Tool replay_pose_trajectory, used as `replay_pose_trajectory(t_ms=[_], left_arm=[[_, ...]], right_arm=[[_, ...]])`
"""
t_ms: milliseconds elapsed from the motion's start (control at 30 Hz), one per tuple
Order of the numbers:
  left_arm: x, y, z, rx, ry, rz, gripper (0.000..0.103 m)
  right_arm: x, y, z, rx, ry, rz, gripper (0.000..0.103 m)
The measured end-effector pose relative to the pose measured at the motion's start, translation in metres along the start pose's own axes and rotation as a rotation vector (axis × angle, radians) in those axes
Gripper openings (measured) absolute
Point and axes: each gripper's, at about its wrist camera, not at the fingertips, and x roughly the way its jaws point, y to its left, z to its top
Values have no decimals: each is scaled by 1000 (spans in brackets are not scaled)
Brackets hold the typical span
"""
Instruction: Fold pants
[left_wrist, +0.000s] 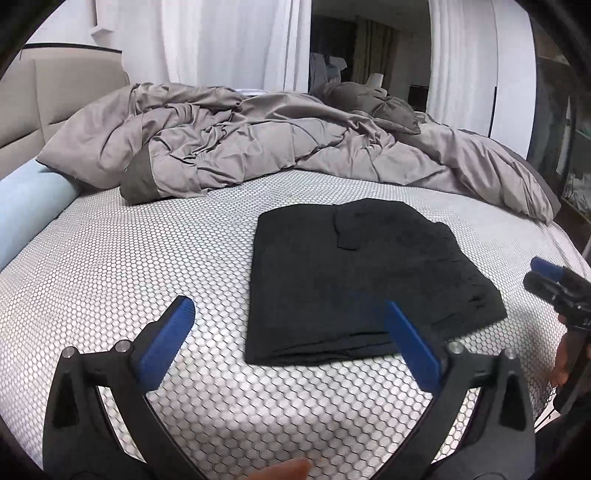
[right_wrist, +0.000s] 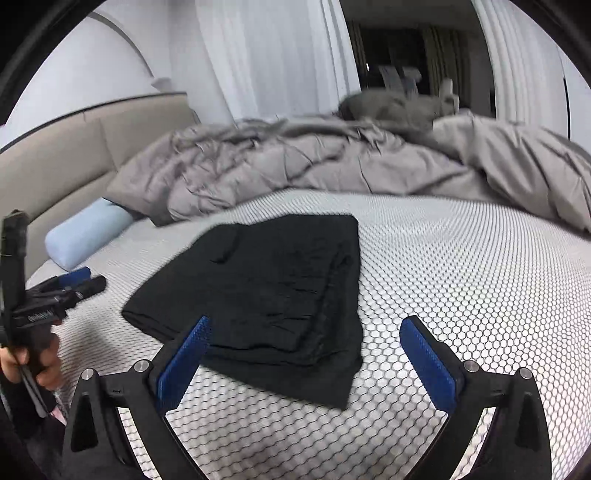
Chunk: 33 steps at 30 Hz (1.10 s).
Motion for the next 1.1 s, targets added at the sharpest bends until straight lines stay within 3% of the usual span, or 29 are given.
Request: replay_pose_trajectory(t_ms=[200,367,1100], left_arm=[[-11,-33,-12,91,-31,44,102],[-19,-39,-14,61,-80,4,102],[-11,-32,-7,18,-78,11,102]], right_arm=[[-4,12,-5,-9,-32,3,103],[-1,19,-5,-7,-41,11,103],[-1,20,-1,-14,-60,5,103]])
